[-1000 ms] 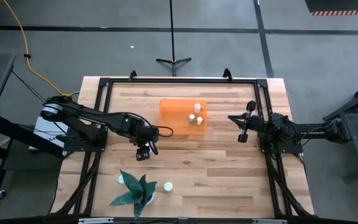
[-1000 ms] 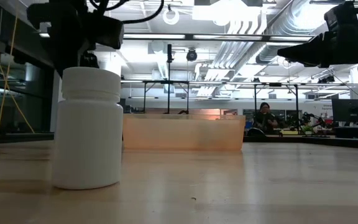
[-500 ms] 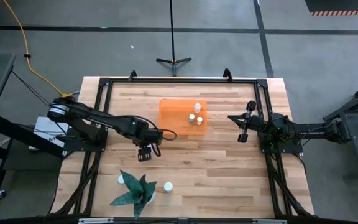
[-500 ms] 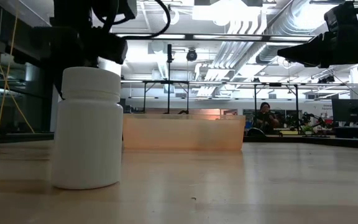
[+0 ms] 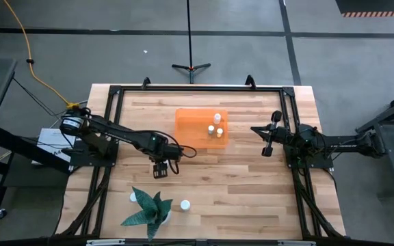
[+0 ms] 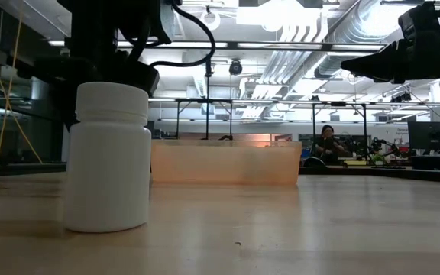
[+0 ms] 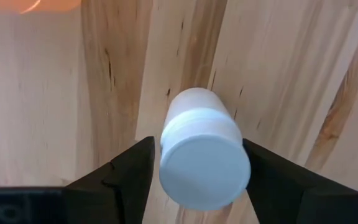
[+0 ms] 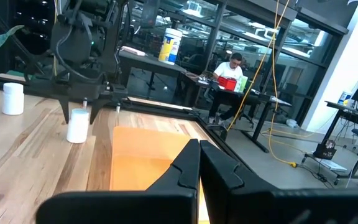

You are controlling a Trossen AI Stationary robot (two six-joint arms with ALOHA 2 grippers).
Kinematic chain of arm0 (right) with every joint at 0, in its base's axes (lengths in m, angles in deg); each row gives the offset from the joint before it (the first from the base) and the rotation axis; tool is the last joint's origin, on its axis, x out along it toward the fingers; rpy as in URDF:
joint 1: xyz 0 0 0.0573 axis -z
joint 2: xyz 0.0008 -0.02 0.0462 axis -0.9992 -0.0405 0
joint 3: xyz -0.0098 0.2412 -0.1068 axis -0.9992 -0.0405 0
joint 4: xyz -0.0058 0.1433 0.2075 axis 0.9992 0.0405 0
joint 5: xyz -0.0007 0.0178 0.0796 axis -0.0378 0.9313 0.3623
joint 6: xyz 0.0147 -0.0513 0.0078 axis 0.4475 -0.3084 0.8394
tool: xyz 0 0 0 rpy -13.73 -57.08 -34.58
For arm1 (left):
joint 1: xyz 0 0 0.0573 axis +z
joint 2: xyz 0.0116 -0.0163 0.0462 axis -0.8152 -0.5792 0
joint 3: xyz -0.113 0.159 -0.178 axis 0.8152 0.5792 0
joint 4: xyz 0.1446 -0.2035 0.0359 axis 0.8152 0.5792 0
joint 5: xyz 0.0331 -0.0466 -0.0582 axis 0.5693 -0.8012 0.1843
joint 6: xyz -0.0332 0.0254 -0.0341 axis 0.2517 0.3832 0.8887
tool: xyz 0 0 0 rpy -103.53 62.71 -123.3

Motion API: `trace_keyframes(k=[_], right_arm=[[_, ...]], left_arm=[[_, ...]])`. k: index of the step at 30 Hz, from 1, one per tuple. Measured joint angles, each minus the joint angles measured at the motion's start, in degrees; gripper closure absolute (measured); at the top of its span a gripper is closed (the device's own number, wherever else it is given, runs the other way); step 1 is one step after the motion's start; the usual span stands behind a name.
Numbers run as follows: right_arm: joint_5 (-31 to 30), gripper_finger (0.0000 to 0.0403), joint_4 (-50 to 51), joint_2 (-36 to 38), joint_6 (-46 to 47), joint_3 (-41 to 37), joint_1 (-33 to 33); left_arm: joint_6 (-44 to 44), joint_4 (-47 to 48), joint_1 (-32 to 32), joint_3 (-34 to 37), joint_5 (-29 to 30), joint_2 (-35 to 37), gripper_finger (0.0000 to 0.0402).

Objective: Pick and place pill bottles into a basket
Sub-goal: Put the top white pill bottle in the orange bin

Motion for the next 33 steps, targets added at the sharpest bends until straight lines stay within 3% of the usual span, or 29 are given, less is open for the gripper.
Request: trace_keyframes(k=[6,9,15,19,29,33], right_arm=[[0.0,0.0402,0.05,0.0,0.0,0.0,0.0],[0.0,0.0402,0.2,-0.01,0.0,0.0,0.0],[0.01,0.0402,0.2,0.0,0.0,0.0,0.0],[0.01,0.0402,0.22,0.0,0.0,0.0,0.0],[0.01,0.0402,0.24,0.0,-0.04,0.0,0.0],[0.0,0.0402,0.24,0.0,-0.09,0.0,0.0]], left_arm=[[-2.55,-0.97,0.0,0.0,0.03,0.02,0.019],[-2.61,-0.94,0.04,-0.5,-0.29,0.04,0.0195],[-5.24,0.61,0.04,-9.6,1.01,0.57,0.0191],[-11.25,1.61,0.47,-16.26,7.83,0.52,0.0179],[-20.33,0.65,14.34,-18.78,9.65,0.07,0.0186],[-23.49,-3.31,20.66,-18.69,6.45,0.07,0.0183]])
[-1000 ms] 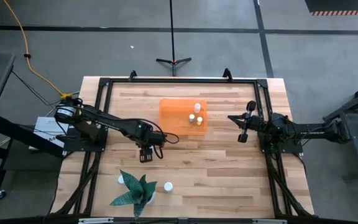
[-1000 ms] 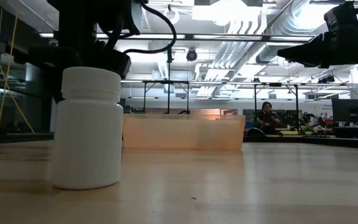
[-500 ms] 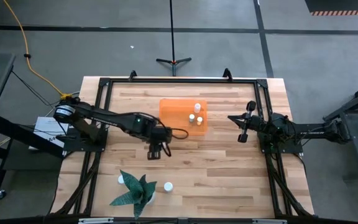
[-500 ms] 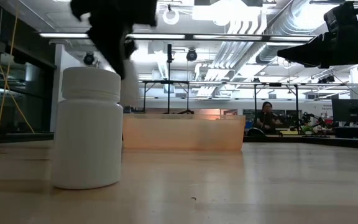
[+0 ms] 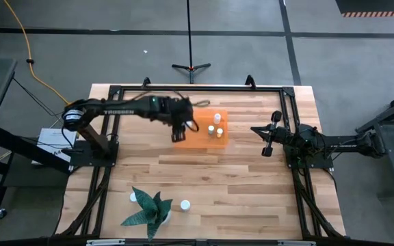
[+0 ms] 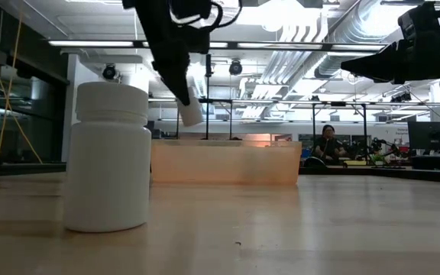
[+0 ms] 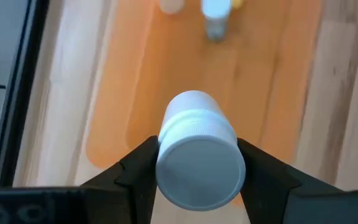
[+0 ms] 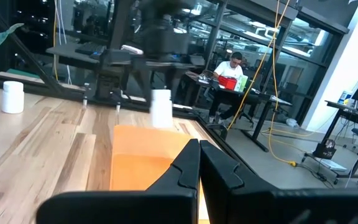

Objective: Pick and place pill bottles into a basket
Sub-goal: Put the top white pill bottle in the orange bin, then put the left white pill bottle in the orange bin

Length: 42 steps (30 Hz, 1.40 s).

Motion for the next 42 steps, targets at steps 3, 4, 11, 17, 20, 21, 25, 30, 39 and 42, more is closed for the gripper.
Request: trace_keyframes(k=[3,4,11,17,20,21,25,30,39,42], right_arm=[[0.01,0.0402,0.0,0.0,-0.73,0.0,0.0],[0.02,0.0402,0.0,-0.01,-1.13,0.0,0.0],[-0.37,0.0402,0.36,-0.07,-1.38,0.0,0.0],[-0.66,0.0402,0.31,-0.07,-1.38,0.0,0.0],[-0.66,0.0402,0.31,-0.07,-1.38,0.0,0.0],[-0.66,0.0402,0.31,-0.07,-1.38,0.0,0.0],[-1.09,0.0402,0.35,-0.07,-1.38,0.0,0.0],[-1.92,0.0402,0.37,-0.07,-1.38,0.0,0.0],[-1.92,0.0402,0.39,-0.07,-1.38,0.0,0.0],[-1.92,0.0402,0.42,-0.07,-1.33,0.0,0.0]], left_arm=[[-1.75,-1.9,3.17,-0.07,-1.96,-1.34,0.0187],[-1.9,-2.21,3.91,-0.07,-2.22,-2.04,0.0188],[-3.65,-0.44,7.12,0.11,-3.28,-8.78,0.018],[-3.74,-0.96,9.0,-0.08,-3.9,-11.86,0.0183],[-3.68,0.08,9.76,0.12,-3.8,-12.11,0.0177],[-3.66,-1.04,9.78,-0.04,-3.8,-12.2,0.0173],[-3.13,-0.45,9.75,0.04,-3.73,-12.44,0.0147],[-3.73,-0.72,9.74,0.02,-3.43,-12.41,0.0117],[-1.25,17.1,8.0,-13.76,-0.53,-12.37,0.0111],[3.81,28.29,5.64,-21.21,-0.72,-12.16,0.0121]])
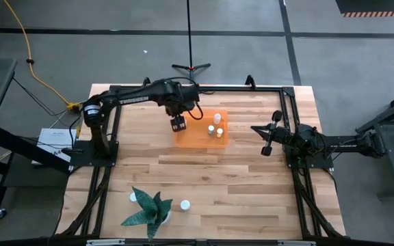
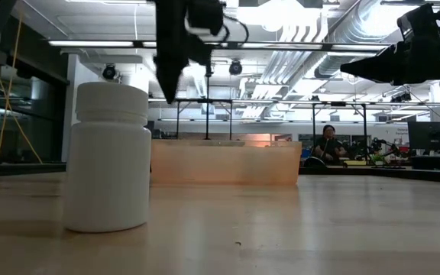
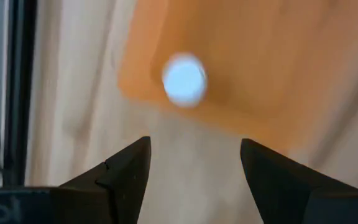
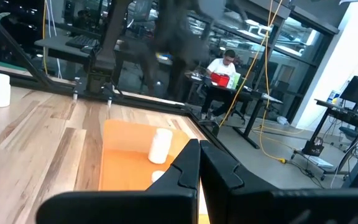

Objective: Pick and place pill bottles into a basket
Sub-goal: Put the left white pill bottle in the orange bin

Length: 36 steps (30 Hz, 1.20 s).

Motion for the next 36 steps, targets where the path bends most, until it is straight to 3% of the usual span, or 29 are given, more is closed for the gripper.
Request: trace_keyframes(k=[5,9,17,22,32,36], right_arm=[[0.02,0.0402,0.64,0.0,0.0,0.0,0.0],[0.23,0.0402,0.9,0.01,0.17,0.0,0.0],[0.27,0.0402,0.98,0.0,0.39,0.0,0.0],[0.45,0.0402,0.97,0.0,0.42,0.0,0.0],[0.46,0.0402,-0.1,0.03,0.42,0.0,0.0],[0.46,0.0402,-0.24,0.02,0.42,0.0,0.0]], left_arm=[[12.88,13.95,-7.21,-4.97,-0.24,0.12,0.0137],[17.41,13.78,-14.18,-3.15,-6.29,2.1,0.0144],[31.1,13.66,-28.62,1.3,-8.09,3.07,0.0149],[41.39,13.55,-37.72,4.31,-12.31,2.98,0.0151],[62.63,13.6,-53.47,11.23,-13.52,3.92,0.0171],[65.72,13.42,-57.43,12.51,-11.65,4.38,0.0181]])
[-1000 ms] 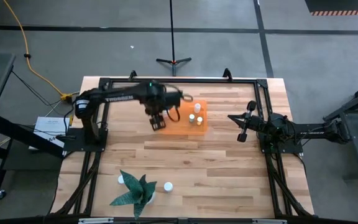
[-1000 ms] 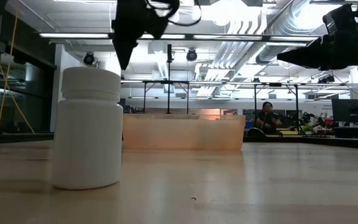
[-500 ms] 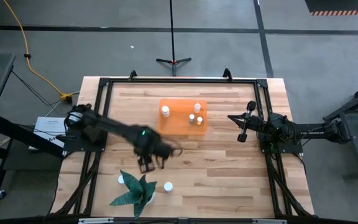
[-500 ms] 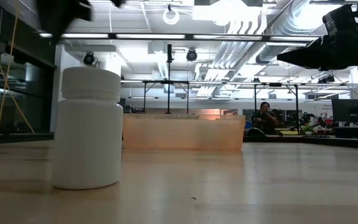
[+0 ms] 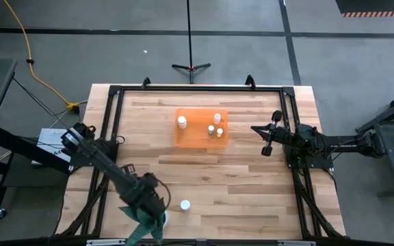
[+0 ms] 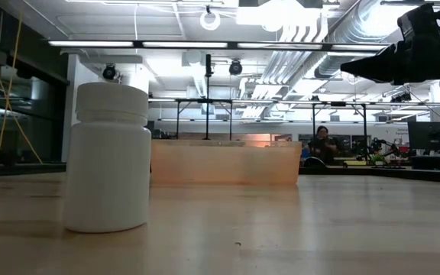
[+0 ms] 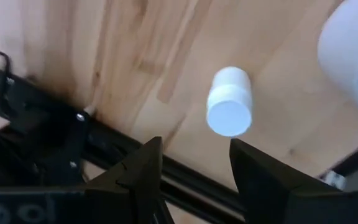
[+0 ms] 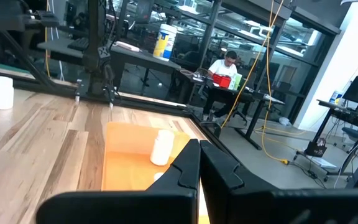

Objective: Pick and place pill bottles into a basket
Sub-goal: Put the left white pill bottle in the orange bin

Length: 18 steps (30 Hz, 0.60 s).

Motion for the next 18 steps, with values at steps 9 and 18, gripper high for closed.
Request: trace_keyframes(k=[9,18], right_arm=[[0.02,0.0402,-0.09,0.0,0.0,0.0,0.0],[0.02,0.0402,-0.07,0.0,0.0,0.0,0.02]], left_arm=[[2.02,-0.01,-1.51,0.0,6.78,3.64,0.0205],[10.98,0.01,-8.63,-0.09,23.66,14.03,0.0238]])
